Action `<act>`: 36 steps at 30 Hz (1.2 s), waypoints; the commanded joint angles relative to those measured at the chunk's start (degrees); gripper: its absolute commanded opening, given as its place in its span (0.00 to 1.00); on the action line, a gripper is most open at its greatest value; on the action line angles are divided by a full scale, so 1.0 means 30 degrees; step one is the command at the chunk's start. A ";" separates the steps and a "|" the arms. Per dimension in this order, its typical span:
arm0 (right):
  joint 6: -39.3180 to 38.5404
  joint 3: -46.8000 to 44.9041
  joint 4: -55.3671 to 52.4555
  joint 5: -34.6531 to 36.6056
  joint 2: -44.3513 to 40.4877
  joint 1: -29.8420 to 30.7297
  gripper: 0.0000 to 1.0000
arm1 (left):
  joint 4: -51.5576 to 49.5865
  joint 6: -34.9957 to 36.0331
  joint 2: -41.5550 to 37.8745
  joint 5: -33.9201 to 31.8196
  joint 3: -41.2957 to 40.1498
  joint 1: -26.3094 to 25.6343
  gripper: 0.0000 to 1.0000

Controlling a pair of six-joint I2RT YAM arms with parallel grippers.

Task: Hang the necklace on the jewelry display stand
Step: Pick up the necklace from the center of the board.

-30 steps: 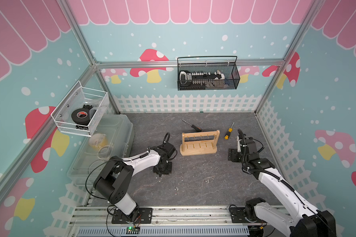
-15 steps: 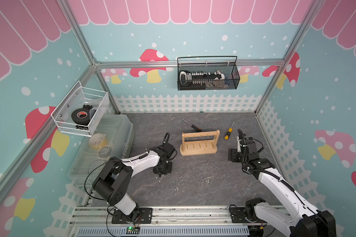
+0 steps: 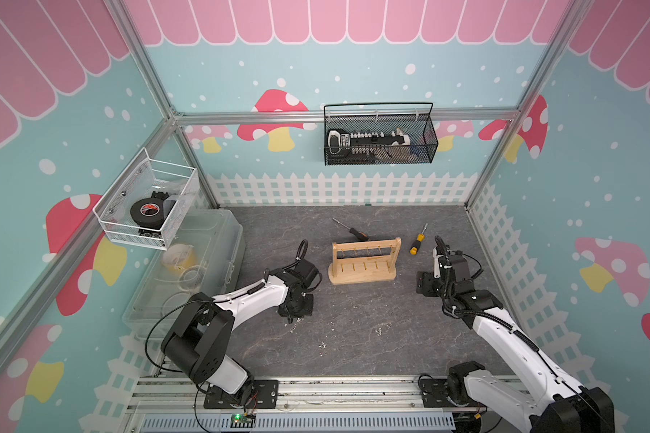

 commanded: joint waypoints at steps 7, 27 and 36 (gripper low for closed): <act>-0.0228 0.0209 -0.0530 -0.2039 -0.0626 0.0259 0.84 | -0.1684 -0.0536 -0.2567 0.0339 0.1565 0.0003 0.04; 0.0332 -0.0256 0.5059 -1.1278 -0.2592 0.1973 0.85 | -0.5061 -0.0099 -0.4261 0.0813 0.8919 -0.0565 0.04; 0.1079 -0.0850 1.0167 -1.4354 -0.0497 0.2749 0.85 | -0.5675 0.0250 -0.3325 0.1391 1.2232 -0.1535 0.04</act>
